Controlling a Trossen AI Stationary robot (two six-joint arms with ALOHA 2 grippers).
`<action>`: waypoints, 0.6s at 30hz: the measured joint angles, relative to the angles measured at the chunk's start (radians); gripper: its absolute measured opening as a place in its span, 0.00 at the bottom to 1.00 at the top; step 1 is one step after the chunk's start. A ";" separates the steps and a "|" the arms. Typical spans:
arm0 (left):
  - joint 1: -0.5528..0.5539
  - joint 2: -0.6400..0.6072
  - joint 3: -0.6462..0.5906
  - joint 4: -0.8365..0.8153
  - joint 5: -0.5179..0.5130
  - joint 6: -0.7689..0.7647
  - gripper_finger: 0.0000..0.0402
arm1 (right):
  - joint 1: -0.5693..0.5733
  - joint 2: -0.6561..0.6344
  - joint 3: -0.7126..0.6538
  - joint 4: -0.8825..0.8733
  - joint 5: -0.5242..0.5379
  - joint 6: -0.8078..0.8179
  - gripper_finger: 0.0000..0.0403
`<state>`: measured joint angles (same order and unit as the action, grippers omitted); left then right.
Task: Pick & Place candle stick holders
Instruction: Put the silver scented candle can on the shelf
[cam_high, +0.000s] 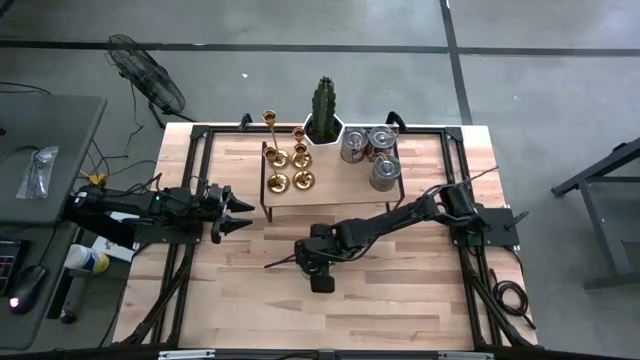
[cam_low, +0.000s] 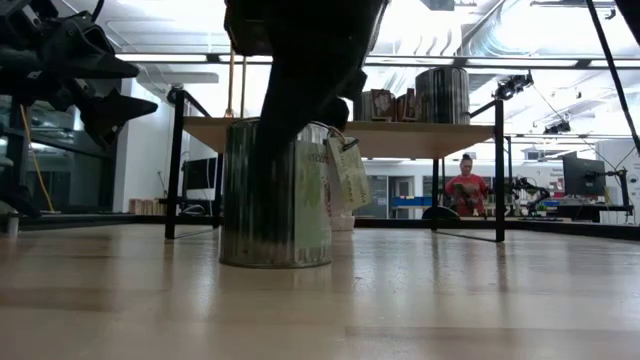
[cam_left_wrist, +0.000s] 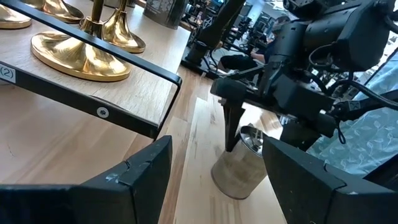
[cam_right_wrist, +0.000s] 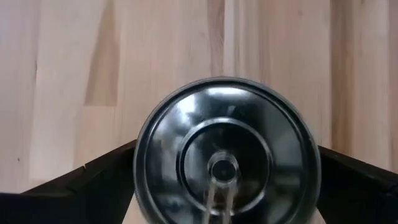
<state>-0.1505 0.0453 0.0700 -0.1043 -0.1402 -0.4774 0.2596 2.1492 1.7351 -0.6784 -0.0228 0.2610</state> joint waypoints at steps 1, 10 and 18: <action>0.000 0.000 0.000 0.000 0.000 0.000 0.61 | 0.000 0.003 0.000 0.004 -0.003 0.000 0.99; 0.000 0.000 0.000 0.000 0.000 0.000 0.61 | 0.000 0.004 -0.001 0.038 -0.003 -0.007 0.94; 0.000 0.000 0.000 0.000 0.000 0.000 0.61 | 0.001 0.003 0.000 0.037 -0.003 -0.008 0.91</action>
<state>-0.1505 0.0456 0.0700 -0.1043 -0.1398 -0.4774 0.2604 2.1525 1.7348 -0.6411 -0.0254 0.2527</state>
